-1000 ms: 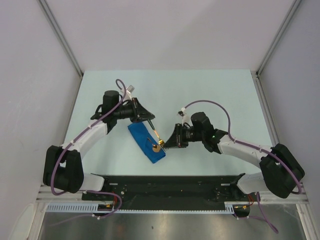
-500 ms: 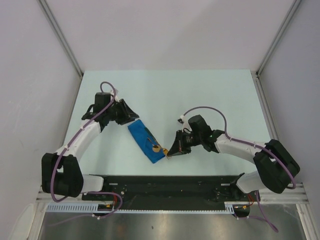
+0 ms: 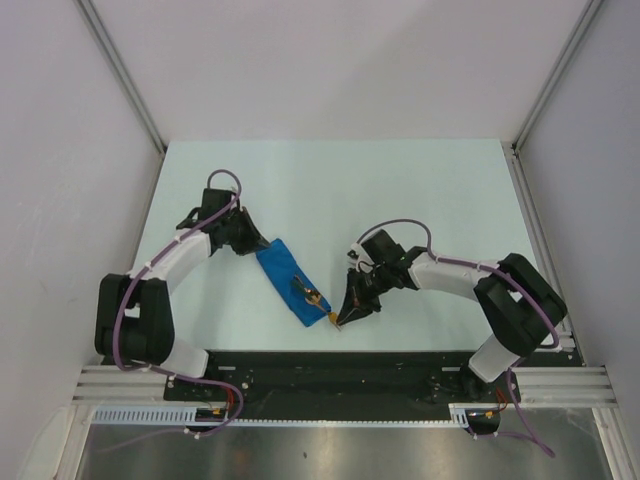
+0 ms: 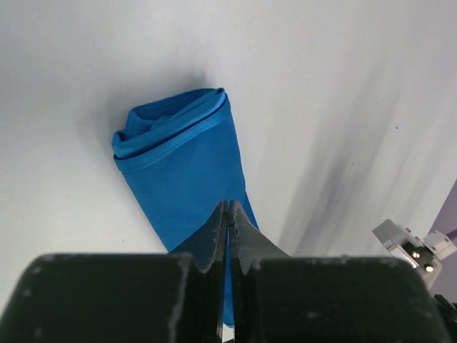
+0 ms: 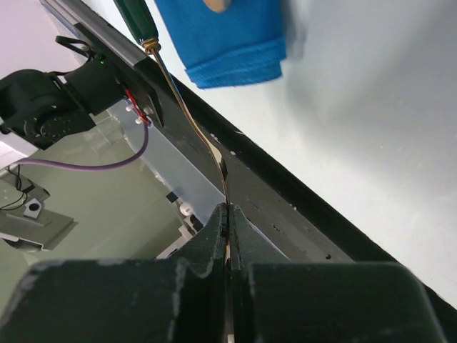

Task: Fold the napkin into a case and place the utensils inside
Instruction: Insert the fork into the folded napkin.

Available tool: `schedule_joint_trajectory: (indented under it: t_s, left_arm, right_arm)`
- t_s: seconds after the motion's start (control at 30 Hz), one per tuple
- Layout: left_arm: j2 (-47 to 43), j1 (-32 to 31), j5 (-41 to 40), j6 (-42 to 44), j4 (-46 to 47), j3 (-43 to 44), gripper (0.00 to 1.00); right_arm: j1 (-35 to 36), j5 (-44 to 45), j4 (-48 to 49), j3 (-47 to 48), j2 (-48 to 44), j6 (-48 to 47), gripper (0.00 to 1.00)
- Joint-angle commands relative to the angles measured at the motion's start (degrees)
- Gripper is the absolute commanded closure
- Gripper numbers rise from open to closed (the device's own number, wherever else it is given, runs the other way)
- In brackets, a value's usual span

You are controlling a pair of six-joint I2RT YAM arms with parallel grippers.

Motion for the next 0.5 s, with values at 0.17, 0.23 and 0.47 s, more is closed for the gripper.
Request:
schedule_joint_trajectory:
  t_s: [0.17, 0.23, 0.47]
  left_arm:
    - [4.19, 0.08, -3.33, -0.87, 2.13, 0.07, 0.98]
    - [4.72, 0.08, -3.32, -0.96, 2.40, 0.07, 0.99]
    - [7.53, 0.08, -4.03, -1.13, 2.31, 0.07, 1.00]
  right_arm:
    - [0.03, -2.87, -3.51, 4.52, 3.24, -0.19, 1.00]
    - [0.12, -2.61, -3.33, 4.09, 3.07, 0.07, 1.00]
    - [-0.06, -1.82, -2.63, 3.03, 3.06, 1.30, 1.00]
